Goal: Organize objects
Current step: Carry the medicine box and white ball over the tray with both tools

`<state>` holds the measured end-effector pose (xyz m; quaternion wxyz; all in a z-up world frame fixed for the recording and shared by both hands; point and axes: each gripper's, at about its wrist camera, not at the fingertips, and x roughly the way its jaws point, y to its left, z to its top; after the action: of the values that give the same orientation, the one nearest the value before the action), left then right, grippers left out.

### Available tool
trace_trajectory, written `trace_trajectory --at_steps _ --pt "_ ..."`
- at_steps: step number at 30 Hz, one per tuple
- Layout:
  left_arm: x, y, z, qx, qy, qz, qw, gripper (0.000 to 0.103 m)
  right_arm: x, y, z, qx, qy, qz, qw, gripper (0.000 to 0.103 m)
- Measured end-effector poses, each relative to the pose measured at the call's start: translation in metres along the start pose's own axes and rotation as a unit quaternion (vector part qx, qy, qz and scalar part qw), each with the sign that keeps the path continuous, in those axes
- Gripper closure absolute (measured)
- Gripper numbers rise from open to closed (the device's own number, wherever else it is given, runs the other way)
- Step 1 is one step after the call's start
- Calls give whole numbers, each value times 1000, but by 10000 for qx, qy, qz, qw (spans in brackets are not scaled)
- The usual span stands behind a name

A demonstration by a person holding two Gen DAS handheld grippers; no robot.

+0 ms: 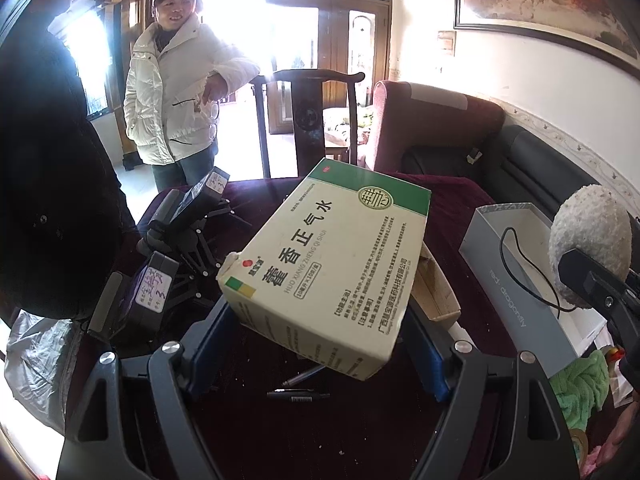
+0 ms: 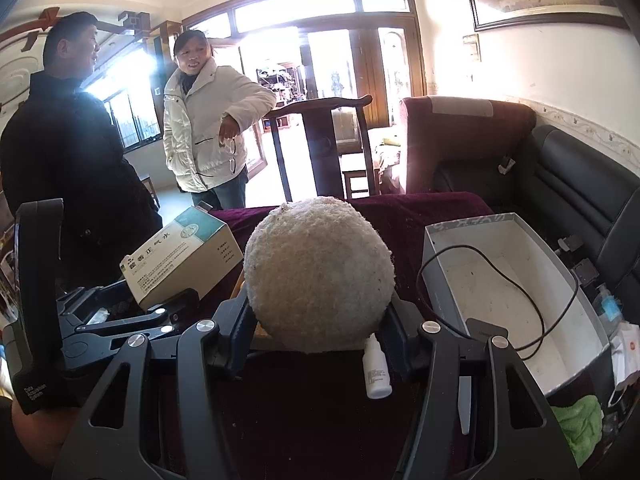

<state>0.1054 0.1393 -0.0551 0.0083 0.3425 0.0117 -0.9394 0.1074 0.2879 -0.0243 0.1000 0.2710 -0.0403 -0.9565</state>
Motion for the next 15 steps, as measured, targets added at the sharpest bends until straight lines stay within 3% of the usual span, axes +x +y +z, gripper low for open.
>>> trace_trajectory --at_steps 6,11,15 --pt "17 3 16 -51 91 5 9999 23 16 -1 9 43 106 -3 9999 48" --pt "37 16 38 -330 215 -355 9986 23 33 -4 17 154 195 39 9997 48" --pt "51 24 52 -410 238 -391 9981 23 47 -10 24 287 258 55 9992 48"
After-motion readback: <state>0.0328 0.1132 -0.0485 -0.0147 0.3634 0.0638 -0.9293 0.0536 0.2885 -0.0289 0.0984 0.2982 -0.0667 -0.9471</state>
